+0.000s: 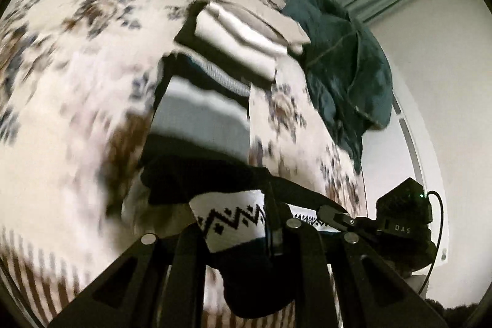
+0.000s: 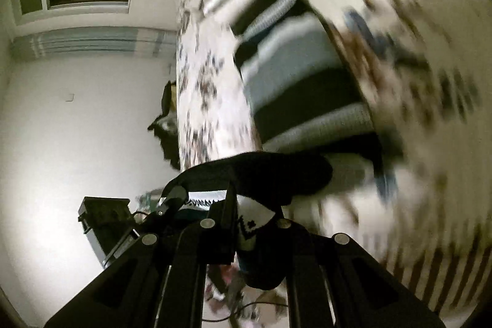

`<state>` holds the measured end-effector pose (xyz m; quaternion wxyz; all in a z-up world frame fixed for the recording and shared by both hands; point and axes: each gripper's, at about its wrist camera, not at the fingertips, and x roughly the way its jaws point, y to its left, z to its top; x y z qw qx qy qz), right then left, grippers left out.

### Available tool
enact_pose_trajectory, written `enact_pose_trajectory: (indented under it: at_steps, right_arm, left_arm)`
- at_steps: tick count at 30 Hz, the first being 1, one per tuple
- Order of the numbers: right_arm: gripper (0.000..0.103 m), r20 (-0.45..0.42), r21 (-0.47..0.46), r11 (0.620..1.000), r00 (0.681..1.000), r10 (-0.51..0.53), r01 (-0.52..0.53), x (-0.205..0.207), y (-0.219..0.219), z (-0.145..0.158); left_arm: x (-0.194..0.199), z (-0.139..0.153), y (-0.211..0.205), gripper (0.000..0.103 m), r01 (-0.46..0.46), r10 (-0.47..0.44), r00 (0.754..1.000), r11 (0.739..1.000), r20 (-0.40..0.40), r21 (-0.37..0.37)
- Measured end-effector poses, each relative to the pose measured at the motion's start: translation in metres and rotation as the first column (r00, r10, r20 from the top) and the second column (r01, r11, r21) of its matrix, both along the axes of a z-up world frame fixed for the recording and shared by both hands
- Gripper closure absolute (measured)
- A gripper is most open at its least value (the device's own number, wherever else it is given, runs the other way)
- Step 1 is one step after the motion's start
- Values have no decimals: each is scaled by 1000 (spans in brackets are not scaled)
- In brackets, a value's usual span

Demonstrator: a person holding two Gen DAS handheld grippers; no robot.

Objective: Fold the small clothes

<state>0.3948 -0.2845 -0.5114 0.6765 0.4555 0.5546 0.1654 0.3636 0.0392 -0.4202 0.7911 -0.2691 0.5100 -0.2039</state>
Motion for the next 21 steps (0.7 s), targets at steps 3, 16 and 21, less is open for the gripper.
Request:
enact_pose_trajectory:
  at_steps: [3, 16, 21]
  right_arm:
    - [94, -3, -38, 999, 1000, -12, 12, 65, -12, -13]
    - [55, -92, -6, 996, 991, -92, 92, 261, -27, -95]
    - [35, -43, -99, 988, 992, -120, 115, 251, -45, -87]
  left_arm:
    - [61, -15, -4, 91, -3, 3, 1000, 1000, -21, -12]
    - [225, -104, 20, 32, -102, 31, 968, 956, -250, -275]
    - [222, -93, 29, 29, -66, 33, 982, 983, -188, -171]
